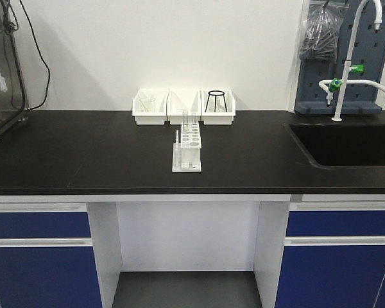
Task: Flip and reinsert test tube from rack
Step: 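Drive the base toward the white test-tube rack on the bench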
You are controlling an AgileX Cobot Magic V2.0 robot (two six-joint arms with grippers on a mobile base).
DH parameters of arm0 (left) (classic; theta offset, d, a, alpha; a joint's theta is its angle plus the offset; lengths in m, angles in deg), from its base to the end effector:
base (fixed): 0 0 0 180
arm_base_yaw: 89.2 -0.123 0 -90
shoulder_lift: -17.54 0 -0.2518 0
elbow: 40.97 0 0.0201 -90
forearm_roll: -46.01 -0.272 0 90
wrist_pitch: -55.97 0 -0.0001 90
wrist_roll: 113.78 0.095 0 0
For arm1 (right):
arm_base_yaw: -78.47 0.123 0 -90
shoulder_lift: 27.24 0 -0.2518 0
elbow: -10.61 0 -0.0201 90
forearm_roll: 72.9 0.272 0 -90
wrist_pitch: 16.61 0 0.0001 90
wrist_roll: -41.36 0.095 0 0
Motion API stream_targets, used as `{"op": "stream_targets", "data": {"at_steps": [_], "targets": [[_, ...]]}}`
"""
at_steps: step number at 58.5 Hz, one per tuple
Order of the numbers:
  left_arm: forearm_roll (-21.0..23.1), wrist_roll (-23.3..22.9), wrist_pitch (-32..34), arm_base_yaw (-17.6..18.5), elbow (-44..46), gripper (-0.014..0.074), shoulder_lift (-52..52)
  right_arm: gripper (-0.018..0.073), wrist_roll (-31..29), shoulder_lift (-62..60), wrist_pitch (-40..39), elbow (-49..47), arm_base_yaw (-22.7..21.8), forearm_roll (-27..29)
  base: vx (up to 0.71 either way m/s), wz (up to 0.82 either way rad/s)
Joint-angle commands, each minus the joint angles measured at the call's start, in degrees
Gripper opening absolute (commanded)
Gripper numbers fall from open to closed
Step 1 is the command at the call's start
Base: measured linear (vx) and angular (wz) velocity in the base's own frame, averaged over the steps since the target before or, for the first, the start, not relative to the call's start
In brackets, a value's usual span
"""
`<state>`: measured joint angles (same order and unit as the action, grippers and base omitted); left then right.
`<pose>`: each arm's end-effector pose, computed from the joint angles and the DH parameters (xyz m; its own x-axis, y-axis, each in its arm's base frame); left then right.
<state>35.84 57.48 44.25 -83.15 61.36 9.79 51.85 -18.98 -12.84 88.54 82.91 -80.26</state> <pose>0.1140 -0.0086 0.1871 -0.1190 0.0340 -0.9923 0.0725 0.9970 0.0255 0.1156 0.0082 0.1973 -0.0026 0.0548 -0.9985 -0.0690 0.9961 0.0549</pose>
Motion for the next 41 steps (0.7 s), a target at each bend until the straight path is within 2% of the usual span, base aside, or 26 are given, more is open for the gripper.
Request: {"op": "stream_targets", "data": {"at_steps": [1,41], "targets": [[0.27,-0.50,4.61,0.01,0.23,-0.0006,0.46,-0.0010,-0.55,-0.81,-4.35,0.10,-0.35,-0.60,0.00,-0.01],[0.27,-0.50,4.61,0.01,0.23,-0.0006,0.46,-0.0010,-0.55,-0.81,-4.35,0.10,-0.35,-0.60,0.00,0.00]]}}
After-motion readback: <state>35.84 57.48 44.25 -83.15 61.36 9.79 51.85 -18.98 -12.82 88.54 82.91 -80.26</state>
